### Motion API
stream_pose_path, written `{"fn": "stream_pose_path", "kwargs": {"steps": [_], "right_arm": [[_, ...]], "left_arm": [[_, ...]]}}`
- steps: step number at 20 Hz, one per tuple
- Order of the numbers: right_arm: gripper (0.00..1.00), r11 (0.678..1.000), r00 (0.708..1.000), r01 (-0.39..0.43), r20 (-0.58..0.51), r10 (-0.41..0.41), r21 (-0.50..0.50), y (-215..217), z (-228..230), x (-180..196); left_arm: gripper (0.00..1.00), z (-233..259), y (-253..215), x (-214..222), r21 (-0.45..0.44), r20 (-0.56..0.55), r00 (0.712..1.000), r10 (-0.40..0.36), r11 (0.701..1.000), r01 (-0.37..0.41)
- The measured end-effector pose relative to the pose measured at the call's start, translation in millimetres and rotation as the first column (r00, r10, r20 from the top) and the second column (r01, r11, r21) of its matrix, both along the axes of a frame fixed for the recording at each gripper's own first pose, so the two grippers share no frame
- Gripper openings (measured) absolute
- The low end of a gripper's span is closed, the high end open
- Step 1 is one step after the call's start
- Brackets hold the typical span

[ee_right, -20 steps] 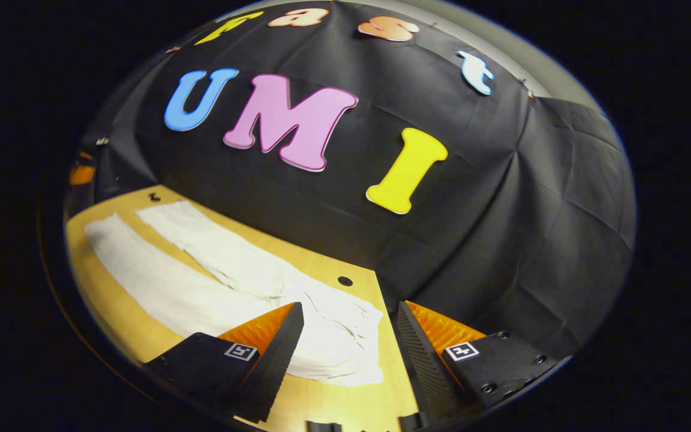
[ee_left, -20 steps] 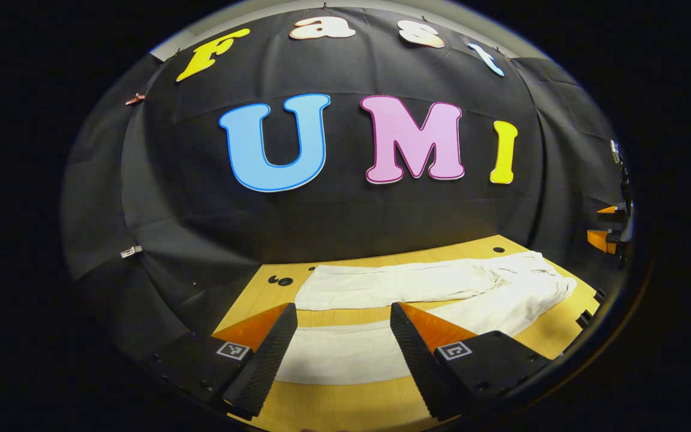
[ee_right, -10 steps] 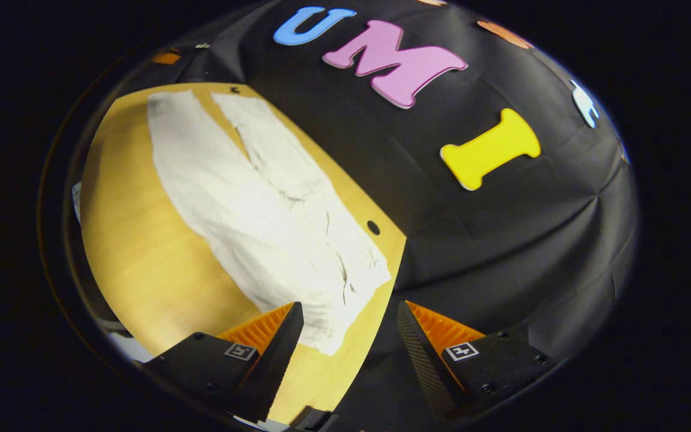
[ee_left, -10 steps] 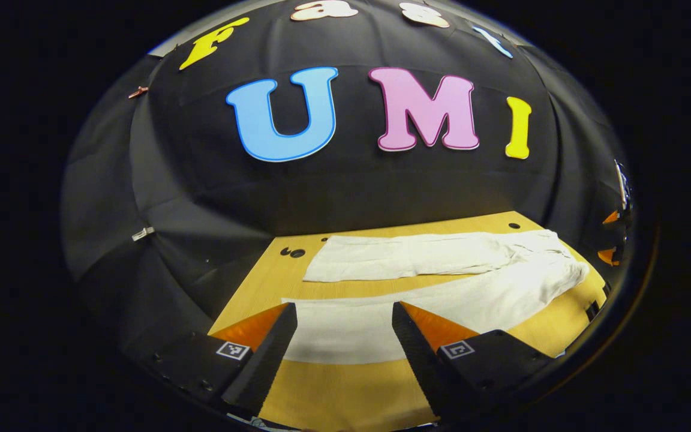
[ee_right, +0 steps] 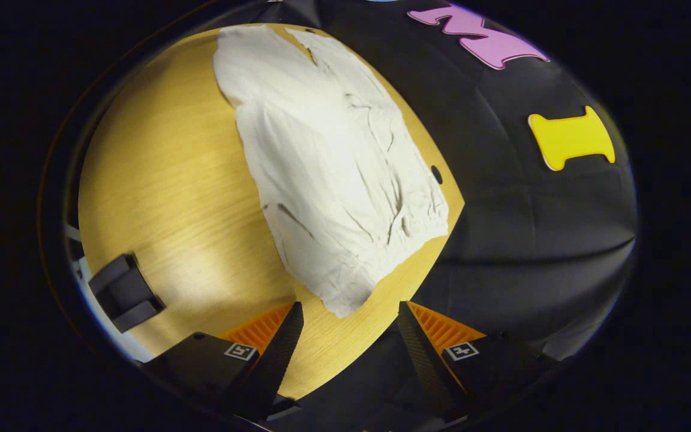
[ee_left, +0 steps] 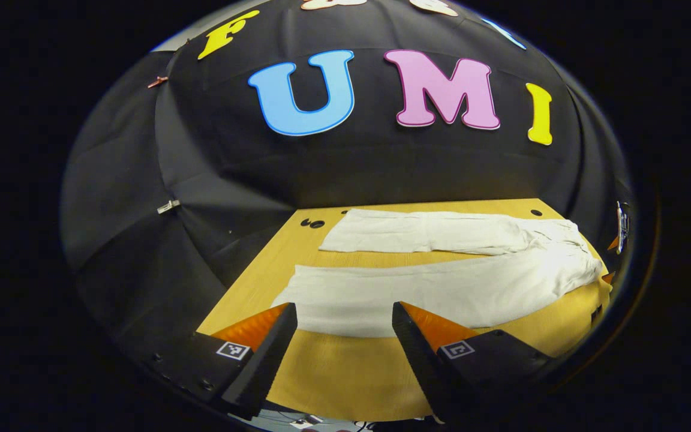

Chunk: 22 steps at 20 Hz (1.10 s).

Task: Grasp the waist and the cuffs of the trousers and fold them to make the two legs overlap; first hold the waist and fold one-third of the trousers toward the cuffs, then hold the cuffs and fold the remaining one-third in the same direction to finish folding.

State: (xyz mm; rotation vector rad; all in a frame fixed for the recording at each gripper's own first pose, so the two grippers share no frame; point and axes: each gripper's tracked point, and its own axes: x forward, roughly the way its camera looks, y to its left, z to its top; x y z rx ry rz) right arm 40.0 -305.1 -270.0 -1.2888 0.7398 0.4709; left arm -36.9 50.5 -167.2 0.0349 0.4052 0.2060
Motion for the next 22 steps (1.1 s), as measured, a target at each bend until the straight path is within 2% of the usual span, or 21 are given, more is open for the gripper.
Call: {"fn": "stream_pose_path", "kwargs": {"steps": [2, 3, 8, 10, 12, 13, 14, 15, 16, 17, 18, 20, 22], "right_arm": [[0.98, 0.997, 0.998, -0.064, 0.003, 0.064, -0.033, 5, -2, 8], [0.93, 0.995, 0.996, -0.088, 0.006, 0.088, -0.046, 9, -2, 9], [0.93, 0.96, 0.969, -0.241, 0.029, 0.247, -0.14, 34, -9, 20], [0.92, 0.95, 0.96, -0.267, 0.041, 0.276, -0.161, 35, -9, 18], [0.89, 0.947, 0.961, -0.272, 0.003, 0.276, -0.173, 32, -18, 15], [0.73, 0.944, 0.96, -0.273, 0.004, 0.279, -0.187, 34, -18, 15], [0.65, 0.944, 0.962, -0.268, -0.004, 0.272, -0.195, 34, -21, 15], [0.48, 0.945, 0.965, -0.257, -0.002, 0.262, -0.2, 33, -22, 19], [0.41, 0.951, 0.969, -0.244, 0.0, 0.248, -0.193, 33, -22, 23], [0.48, 0.958, 0.976, -0.217, -0.014, 0.219, -0.188, 28, -26, 21], [0.46, 0.964, 0.981, -0.196, -0.019, 0.195, -0.181, 29, -27, 24], [0.28, 0.97, 0.989, -0.149, -0.008, 0.151, -0.192, 26, -28, 35], [0.2, 0.976, 0.993, -0.12, -0.01, 0.12, -0.181, 25, -29, 32]], "left_arm": [[0.99, -9, 5, -6, 0.041, -0.025, 1.0, 0.01, 0.999, -0.009], [0.99, -14, 10, -10, 0.062, -0.041, 0.999, 0.027, 0.998, -0.025], [0.99, -37, 19, -25, 0.029, -0.083, 0.994, 0.075, 0.997, -0.073], [0.99, -42, 25, -25, 0.038, -0.091, 0.993, 0.08, 0.996, -0.077], [0.99, -44, 39, -22, 0.079, -0.084, 0.992, 0.09, 0.993, -0.083], [0.99, -45, 48, -17, 0.108, -0.081, 0.993, 0.086, 0.991, -0.077], [0.99, -47, 54, -13, 0.147, -0.086, 0.994, 0.07, 0.987, -0.057], [0.99, -48, 62, -8, 0.203, -0.098, 0.994, 0.047, 0.979, -0.027], [0.99, -50, 71, -2, 0.268, -0.113, 0.993, 0.019, 0.963, 0.012], [0.99, -50, 79, 5, 0.33, -0.135, 0.991, -0.013, 0.942, 0.058], [0.99, -53, 86, 9, 0.381, -0.16, 0.986, -0.049, 0.918, 0.107], [0.98, -60, 97, 18, 0.434, -0.208, 0.972, -0.105, 0.881, 0.188], [0.98, -63, 113, 27, 0.464, -0.246, 0.96, -0.133, 0.854, 0.237]]}}
